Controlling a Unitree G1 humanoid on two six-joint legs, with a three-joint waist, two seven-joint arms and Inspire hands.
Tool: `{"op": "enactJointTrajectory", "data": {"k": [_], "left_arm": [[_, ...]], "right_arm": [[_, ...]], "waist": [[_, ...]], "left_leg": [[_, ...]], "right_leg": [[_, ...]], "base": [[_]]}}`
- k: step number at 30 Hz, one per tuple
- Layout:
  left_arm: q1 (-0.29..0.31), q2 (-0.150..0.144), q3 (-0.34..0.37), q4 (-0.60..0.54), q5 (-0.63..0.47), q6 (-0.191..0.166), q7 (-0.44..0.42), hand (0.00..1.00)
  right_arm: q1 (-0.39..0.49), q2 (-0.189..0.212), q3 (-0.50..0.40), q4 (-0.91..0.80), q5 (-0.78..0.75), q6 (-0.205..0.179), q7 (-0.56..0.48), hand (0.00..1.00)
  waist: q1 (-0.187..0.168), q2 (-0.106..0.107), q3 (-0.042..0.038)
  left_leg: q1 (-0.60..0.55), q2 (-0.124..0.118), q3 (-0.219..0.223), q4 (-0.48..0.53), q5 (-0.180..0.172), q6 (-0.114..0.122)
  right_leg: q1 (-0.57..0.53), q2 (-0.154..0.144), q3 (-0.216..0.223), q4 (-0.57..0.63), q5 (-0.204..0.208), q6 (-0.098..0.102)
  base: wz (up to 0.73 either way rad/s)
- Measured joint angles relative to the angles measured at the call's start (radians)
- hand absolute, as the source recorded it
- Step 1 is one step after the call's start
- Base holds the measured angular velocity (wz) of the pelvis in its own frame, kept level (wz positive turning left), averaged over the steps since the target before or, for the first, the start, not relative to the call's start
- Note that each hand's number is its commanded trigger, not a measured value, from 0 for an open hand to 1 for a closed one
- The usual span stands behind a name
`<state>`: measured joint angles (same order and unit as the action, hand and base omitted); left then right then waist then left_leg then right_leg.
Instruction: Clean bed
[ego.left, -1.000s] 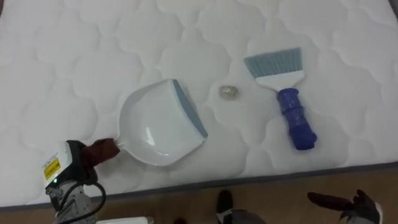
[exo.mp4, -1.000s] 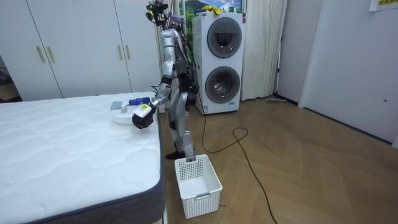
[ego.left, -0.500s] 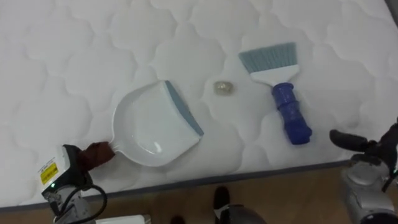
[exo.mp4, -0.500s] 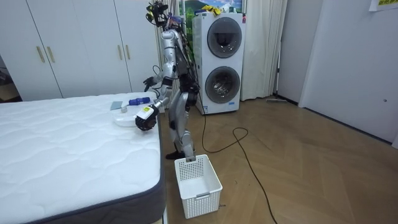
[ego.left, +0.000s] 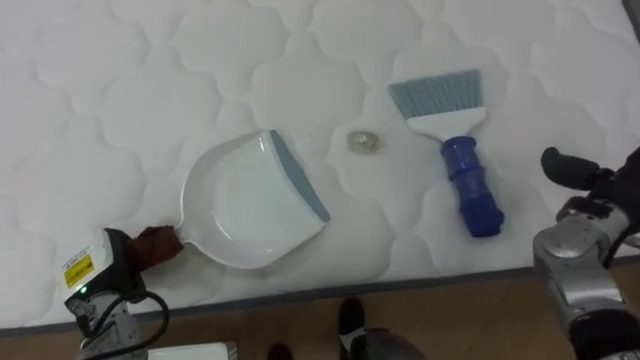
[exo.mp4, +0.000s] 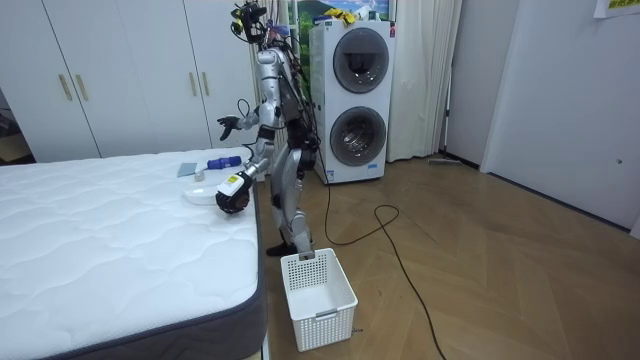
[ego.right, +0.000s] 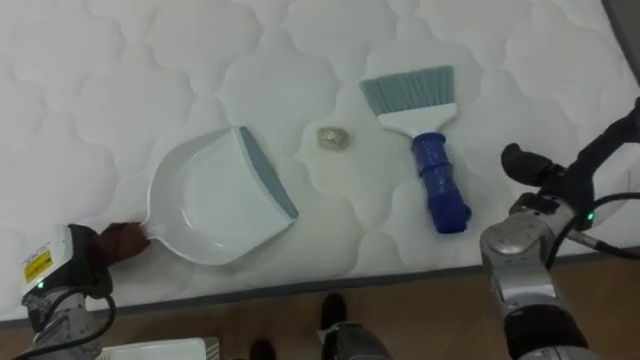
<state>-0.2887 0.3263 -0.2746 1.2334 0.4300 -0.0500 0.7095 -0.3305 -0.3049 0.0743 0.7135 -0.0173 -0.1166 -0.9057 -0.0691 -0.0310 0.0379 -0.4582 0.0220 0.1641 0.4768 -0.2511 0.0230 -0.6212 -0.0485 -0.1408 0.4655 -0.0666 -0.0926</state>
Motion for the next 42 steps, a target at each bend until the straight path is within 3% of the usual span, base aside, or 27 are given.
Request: {"op": "enactJointTrajectory", "data": {"k": [2, 5, 7, 13, 17, 33, 42], "left_arm": [[-0.012, 0.003, -0.005, 0.0, 0.005, 0.004, -0.01, 1.0], [-0.038, 0.004, -0.024, -0.003, 0.008, 0.017, -0.036, 1.0], [-0.046, 0.005, -0.024, -0.009, 0.023, 0.023, -0.051, 1.0], [-0.075, 0.005, -0.028, -0.017, 0.043, 0.03, -0.085, 1.0], [-0.085, 0.006, -0.044, -0.016, 0.043, 0.05, -0.091, 1.0], [-0.088, 0.009, -0.065, -0.024, 0.045, 0.067, -0.134, 1.0], [-0.09, 0.013, -0.065, -0.051, 0.044, 0.065, -0.154, 1.0]], "right_arm": [[-0.004, 0.0, 0.017, -0.002, -0.036, 0.0, 0.0, 0.0], [-0.013, 0.0, 0.04, -0.002, -0.062, 0.0, 0.003, 0.0], [-0.013, 0.0, 0.061, -0.001, -0.062, 0.0, 0.012, 0.0], [-0.017, 0.001, 0.076, 0.0, -0.056, 0.0, 0.039, 0.0], [-0.034, 0.001, 0.101, 0.0, -0.026, 0.0, 0.052, 0.0], [-0.073, 0.001, 0.112, 0.075, 0.077, 0.0, 0.197, 0.0], [-0.08, -0.003, 0.138, 0.146, 0.113, 0.001, 0.267, 0.0]], "waist": [[0.004, -0.001, 0.0025], [0.021, 0.001, 0.0124], [0.028, 0.003, 0.0137], [0.048, 0.02, 0.0232], [0.049, 0.025, 0.023], [0.049, 0.024, 0.0243], [0.051, 0.043, 0.0275]], "left_leg": [[0.0, -0.001, 0.0, 0.002, 0.0, 0.0], [-0.003, -0.001, -0.001, 0.008, -0.001, 0.002], [-0.005, 0.0, -0.002, 0.004, -0.003, 0.003], [-0.024, 0.001, -0.006, 0.009, -0.011, 0.002], [-0.039, 0.002, -0.005, 0.017, -0.011, 0.003], [-0.049, -0.002, -0.005, 0.034, -0.011, 0.005], [-0.085, 0.004, -0.02, 0.058, -0.013, 0.002]], "right_leg": [[0.0, -0.001, 0.0, 0.001, -0.001, 0.001], [0.0, -0.003, -0.001, -0.002, -0.006, 0.004], [-0.001, -0.002, 0.0, 0.0, -0.01, 0.008], [-0.012, -0.002, -0.015, 0.003, 0.002, -0.002], [-0.029, -0.005, -0.013, 0.011, -0.003, 0.0], [-0.041, -0.02, -0.018, 0.038, -0.027, 0.004], [-0.06, -0.02, -0.043, 0.036, -0.021, -0.006]], "base": [[0.0], [0.01], [0.02], [0.03], [0.0], [0.03], [0.03]]}}
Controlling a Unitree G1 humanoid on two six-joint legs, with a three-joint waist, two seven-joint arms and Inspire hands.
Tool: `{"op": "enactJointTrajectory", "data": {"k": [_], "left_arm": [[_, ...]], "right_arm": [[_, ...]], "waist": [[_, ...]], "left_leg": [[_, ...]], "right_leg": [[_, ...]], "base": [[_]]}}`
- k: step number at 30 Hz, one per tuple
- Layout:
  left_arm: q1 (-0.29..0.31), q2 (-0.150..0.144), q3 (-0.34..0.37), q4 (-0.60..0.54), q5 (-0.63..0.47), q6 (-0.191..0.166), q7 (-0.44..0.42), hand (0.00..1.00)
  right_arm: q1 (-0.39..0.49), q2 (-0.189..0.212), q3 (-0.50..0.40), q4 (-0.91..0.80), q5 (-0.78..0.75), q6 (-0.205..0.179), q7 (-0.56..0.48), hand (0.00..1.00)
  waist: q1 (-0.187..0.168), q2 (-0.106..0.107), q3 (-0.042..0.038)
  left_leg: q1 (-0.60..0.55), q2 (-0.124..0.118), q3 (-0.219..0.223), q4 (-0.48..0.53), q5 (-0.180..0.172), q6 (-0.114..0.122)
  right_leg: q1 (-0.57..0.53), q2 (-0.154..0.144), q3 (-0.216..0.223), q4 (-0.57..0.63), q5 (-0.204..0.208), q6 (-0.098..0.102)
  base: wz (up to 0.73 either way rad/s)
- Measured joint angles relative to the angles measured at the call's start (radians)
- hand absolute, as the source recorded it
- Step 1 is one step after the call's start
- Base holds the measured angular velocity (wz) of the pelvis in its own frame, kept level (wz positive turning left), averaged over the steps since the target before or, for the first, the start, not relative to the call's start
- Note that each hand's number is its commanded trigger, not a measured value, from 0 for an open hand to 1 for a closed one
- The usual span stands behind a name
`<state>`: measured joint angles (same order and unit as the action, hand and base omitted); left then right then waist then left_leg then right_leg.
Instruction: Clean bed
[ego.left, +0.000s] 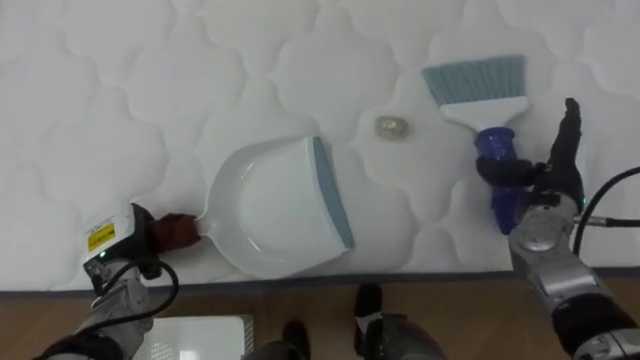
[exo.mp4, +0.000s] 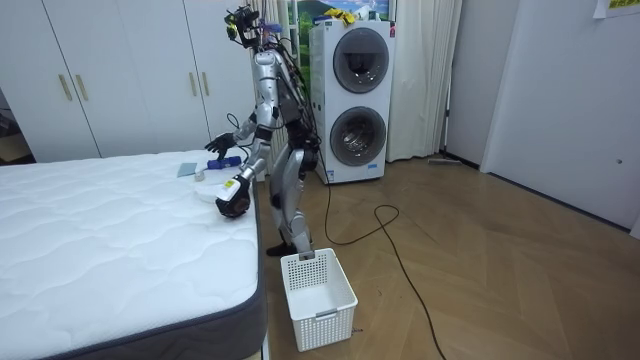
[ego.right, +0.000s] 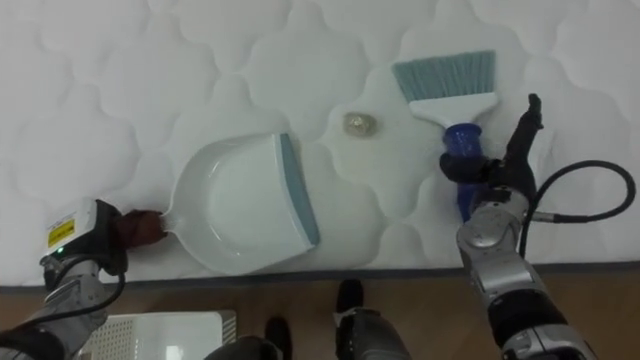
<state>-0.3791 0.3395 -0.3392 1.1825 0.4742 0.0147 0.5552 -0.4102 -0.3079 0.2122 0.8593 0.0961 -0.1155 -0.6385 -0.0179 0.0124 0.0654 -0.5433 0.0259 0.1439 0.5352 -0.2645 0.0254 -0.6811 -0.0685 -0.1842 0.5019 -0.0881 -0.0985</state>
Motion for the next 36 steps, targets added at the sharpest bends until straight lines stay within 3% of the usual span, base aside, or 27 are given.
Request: {"op": "enactJointTrajectory", "data": {"k": [10, 15, 25, 26, 28, 33, 36], "left_arm": [[-0.005, 0.0, 0.0, -0.025, 0.001, 0.013, -0.011, 1.0], [-0.004, -0.002, -0.001, -0.023, 0.001, 0.024, -0.02, 1.0], [-0.01, -0.001, -0.001, -0.024, 0.001, 0.03, -0.034, 1.0], [-0.01, -0.001, -0.002, -0.023, 0.001, 0.03, -0.039, 1.0], [-0.01, -0.001, -0.004, -0.023, 0.001, 0.032, -0.039, 1.0], [-0.012, -0.001, -0.005, -0.023, 0.023, 0.054, -0.039, 1.0], [-0.021, -0.001, -0.018, -0.023, 0.033, 0.069, -0.039, 1.0]], "right_arm": [[-0.012, -0.006, 0.001, 0.146, 0.039, 0.01, 0.116, 0.0], [-0.012, -0.016, 0.002, 0.17, 0.049, 0.006, 0.145, 0.0], [-0.024, -0.032, 0.042, 0.256, -0.01, 0.003, 0.193, 0.0], [-0.024, -0.032, 0.044, 0.265, -0.019, 0.003, 0.194, 0.09], [-0.023, -0.032, 0.045, 0.274, -0.029, 0.005, 0.195, 1.0], [-0.024, -0.036, 0.043, 0.295, -0.071, 0.016, 0.17, 1.0], [-0.033, -0.061, 0.041, 0.312, -0.101, 0.031, 0.156, 1.0]], "waist": [[0.021, 0.021, 0.0012], [0.02, 0.021, 0.0012], [0.018, 0.02, 0.0005], [0.018, 0.02, 0.0002], [0.018, 0.02, 0.0001], [0.02, 0.022, -0.0007], [0.02, 0.022, -0.0006]], "left_leg": [[-0.003, -0.002, -0.009, 0.002, 0.0, 0.0], [0.008, -0.012, -0.009, 0.003, 0.0, 0.0], [0.005, -0.006, -0.024, 0.009, -0.003, -0.004], [0.008, -0.006, -0.025, 0.009, -0.003, -0.004], [0.007, -0.006, -0.026, 0.009, -0.003, -0.004], [0.011, 0.0, -0.036, 0.012, -0.004, -0.006], [0.015, -0.001, -0.038, 0.012, -0.004, -0.005]], "right_leg": [[-0.002, -0.004, -0.007, 0.007, 0.0, -0.001], [-0.002, -0.019, -0.008, 0.036, -0.022, -0.001], [0.013, -0.016, -0.027, 0.029, -0.021, -0.004], [0.016, -0.016, -0.028, 0.029, -0.021, -0.004], [0.018, -0.015, -0.03, 0.024, -0.021, -0.004], [0.042, 0.002, -0.037, -0.005, -0.005, -0.004], [0.047, 0.001, -0.038, -0.005, -0.005, -0.003]], "base": [[0.01], [0.07], [0.03], [0.0], [0.0], [0.0], [0.0]]}}
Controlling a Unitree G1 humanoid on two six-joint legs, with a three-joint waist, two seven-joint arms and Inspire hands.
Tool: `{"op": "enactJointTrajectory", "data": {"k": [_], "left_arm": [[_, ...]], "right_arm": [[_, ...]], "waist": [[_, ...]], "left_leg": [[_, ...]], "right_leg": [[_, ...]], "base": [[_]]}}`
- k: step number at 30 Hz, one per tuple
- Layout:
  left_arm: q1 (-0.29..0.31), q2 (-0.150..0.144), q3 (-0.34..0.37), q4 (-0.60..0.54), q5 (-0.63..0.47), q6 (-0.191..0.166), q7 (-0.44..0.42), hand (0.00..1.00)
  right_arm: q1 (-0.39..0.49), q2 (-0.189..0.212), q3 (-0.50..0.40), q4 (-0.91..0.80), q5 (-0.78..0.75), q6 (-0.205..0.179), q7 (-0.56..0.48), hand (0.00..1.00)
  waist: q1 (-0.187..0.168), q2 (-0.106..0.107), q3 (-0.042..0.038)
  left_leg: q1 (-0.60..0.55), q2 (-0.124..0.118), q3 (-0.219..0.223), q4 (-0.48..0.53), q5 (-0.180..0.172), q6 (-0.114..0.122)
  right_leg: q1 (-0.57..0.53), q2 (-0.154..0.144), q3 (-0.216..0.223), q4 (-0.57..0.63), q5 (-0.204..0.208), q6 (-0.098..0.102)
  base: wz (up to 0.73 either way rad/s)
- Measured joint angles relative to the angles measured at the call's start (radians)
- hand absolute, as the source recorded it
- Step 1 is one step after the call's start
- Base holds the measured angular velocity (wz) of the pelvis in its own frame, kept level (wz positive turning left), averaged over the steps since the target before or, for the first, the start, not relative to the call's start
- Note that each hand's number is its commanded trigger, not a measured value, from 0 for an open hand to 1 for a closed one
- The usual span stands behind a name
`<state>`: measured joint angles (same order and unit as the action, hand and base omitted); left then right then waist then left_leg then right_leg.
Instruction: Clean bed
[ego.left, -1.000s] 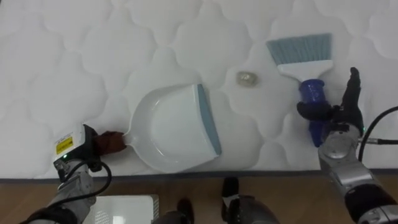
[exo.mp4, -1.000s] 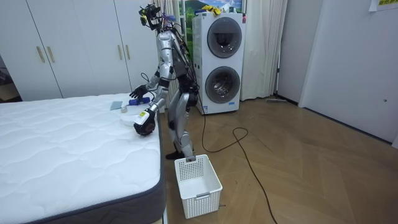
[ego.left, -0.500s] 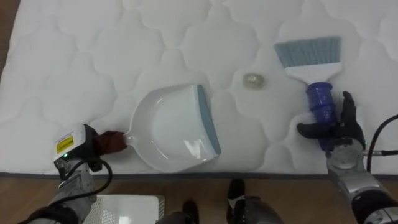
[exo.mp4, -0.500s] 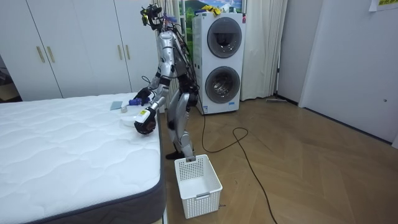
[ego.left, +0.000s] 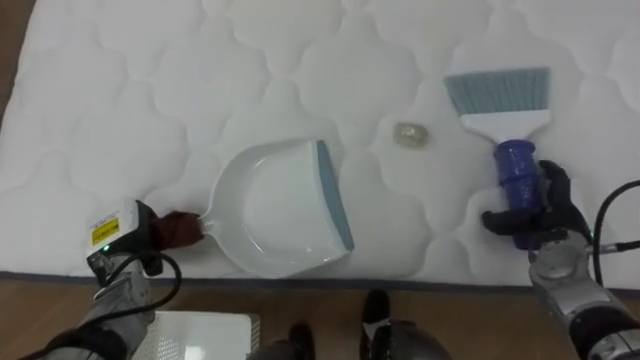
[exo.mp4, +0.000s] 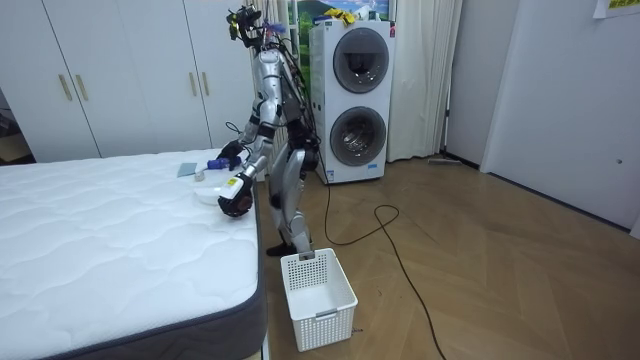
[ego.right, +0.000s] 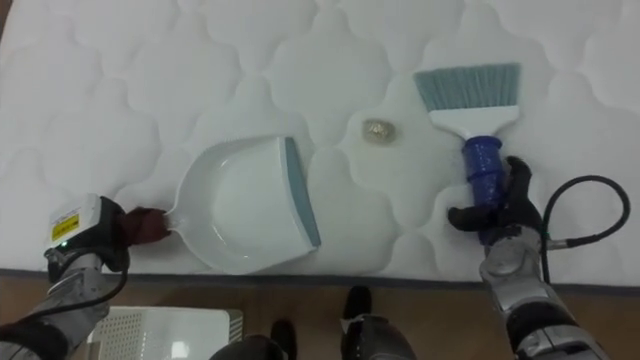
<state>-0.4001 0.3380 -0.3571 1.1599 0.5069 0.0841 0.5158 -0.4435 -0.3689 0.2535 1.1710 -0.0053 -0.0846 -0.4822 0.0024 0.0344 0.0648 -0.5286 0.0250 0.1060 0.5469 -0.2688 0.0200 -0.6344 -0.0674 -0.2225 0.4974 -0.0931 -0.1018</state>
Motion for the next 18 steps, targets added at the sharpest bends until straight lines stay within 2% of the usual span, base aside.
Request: {"op": "enactJointTrajectory", "data": {"k": [6, 8, 18], "left_arm": [[0.0, 0.0, 0.0, 0.0, 0.008, 0.023, 0.0, 1.0], [0.0, 0.0, 0.0, 0.0, 0.008, 0.029, 0.0, 1.0], [-0.002, 0.0, 0.0, 0.0, 0.015, 0.036, 0.0, 1.0]], "right_arm": [[-0.012, -0.008, -0.003, 0.033, -0.039, 0.038, -0.01, 1.0], [-0.01, -0.007, 0.001, 0.038, -0.043, 0.061, -0.004, 1.0], [-0.006, 0.004, 0.0, 0.043, -0.046, 0.093, 0.001, 1.0]], "waist": [[0.0, 0.0, 0.0002], [0.001, 0.0, 0.0002], [0.002, 0.001, 0.0006]], "left_leg": [[0.007, 0.001, 0.0, -0.001, 0.0, 0.0], [0.007, 0.0, 0.0, 0.0, 0.0, 0.0], [-0.001, 0.002, 0.001, 0.0, -0.001, -0.002]], "right_leg": [[0.005, 0.001, 0.001, 0.002, -0.001, -0.001], [0.005, 0.001, 0.002, 0.002, -0.001, -0.001], [-0.001, 0.002, 0.001, -0.001, 0.0, -0.001]], "base": [[0.0], [0.0], [0.0]]}}
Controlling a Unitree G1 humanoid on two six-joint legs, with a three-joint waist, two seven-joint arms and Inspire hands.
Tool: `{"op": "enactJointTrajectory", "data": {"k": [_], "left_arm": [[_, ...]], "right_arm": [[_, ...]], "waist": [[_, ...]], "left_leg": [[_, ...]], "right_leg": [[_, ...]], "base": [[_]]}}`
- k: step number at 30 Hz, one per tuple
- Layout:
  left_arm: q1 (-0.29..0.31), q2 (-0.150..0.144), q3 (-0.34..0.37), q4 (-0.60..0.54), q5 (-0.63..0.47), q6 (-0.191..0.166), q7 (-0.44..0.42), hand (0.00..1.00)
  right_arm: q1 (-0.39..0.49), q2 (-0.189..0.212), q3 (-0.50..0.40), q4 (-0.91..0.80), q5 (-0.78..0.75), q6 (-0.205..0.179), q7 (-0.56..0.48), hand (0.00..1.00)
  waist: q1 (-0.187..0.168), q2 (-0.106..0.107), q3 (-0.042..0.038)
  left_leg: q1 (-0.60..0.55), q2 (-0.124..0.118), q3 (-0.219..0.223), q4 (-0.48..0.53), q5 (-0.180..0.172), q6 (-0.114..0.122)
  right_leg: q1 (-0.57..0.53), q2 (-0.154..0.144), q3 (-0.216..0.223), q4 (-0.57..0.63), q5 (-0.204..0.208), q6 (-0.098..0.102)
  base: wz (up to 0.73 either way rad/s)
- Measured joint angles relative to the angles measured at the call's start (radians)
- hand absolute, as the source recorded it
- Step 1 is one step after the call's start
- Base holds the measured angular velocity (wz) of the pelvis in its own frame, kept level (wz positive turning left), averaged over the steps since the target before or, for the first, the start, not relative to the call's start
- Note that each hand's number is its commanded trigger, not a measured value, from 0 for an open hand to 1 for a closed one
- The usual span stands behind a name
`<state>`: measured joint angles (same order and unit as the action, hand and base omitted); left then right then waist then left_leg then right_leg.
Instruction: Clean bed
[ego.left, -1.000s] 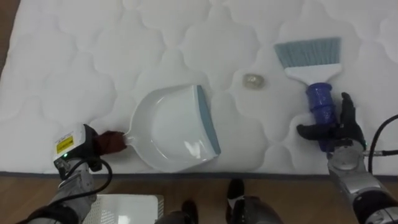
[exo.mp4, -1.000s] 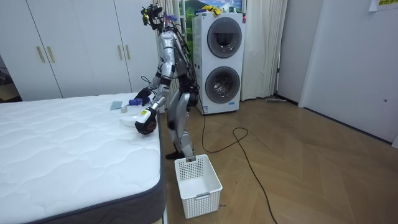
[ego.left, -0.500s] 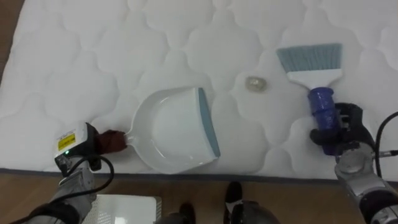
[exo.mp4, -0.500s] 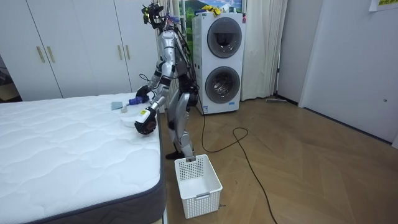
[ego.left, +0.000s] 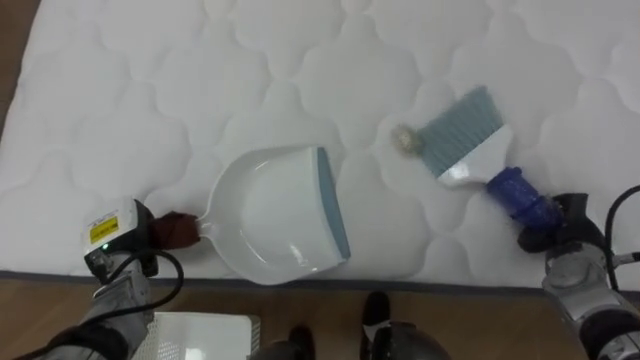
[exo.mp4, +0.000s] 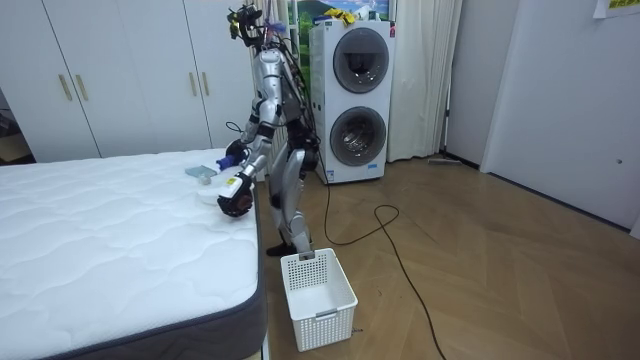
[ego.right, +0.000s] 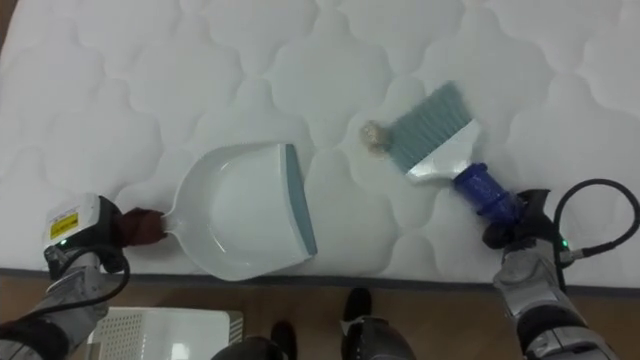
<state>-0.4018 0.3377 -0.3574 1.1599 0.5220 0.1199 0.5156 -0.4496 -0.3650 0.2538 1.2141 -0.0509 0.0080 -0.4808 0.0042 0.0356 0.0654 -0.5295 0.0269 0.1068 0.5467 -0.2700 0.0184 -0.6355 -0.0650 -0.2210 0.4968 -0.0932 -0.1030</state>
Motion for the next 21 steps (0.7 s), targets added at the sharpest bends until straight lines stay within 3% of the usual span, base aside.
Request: {"op": "enactJointTrajectory", "data": {"k": [10, 21], "left_arm": [[-0.001, -0.007, 0.001, 0.0, 0.021, 0.006, 0.0, 1.0], [0.001, -0.011, 0.001, 0.001, 0.021, 0.012, 0.003, 1.0]], "right_arm": [[0.001, 0.0, -0.001, -0.004, -0.027, 0.006, -0.022, 1.0], [-0.004, 0.0, 0.0, 0.007, -0.15, 0.021, -0.031, 1.0]], "waist": [[0.001, 0.015, -0.0008], [0.006, 0.012, -0.0009]], "left_leg": [[0.004, 0.0, 0.0, 0.0, 0.0, 0.0], [0.009, -0.003, 0.004, -0.005, 0.0, 0.0]], "right_leg": [[0.003, 0.0, 0.0, 0.0, 0.0, 0.0], [0.003, -0.005, -0.001, 0.004, 0.0, 0.0]], "base": [[0.0], [0.0]]}}
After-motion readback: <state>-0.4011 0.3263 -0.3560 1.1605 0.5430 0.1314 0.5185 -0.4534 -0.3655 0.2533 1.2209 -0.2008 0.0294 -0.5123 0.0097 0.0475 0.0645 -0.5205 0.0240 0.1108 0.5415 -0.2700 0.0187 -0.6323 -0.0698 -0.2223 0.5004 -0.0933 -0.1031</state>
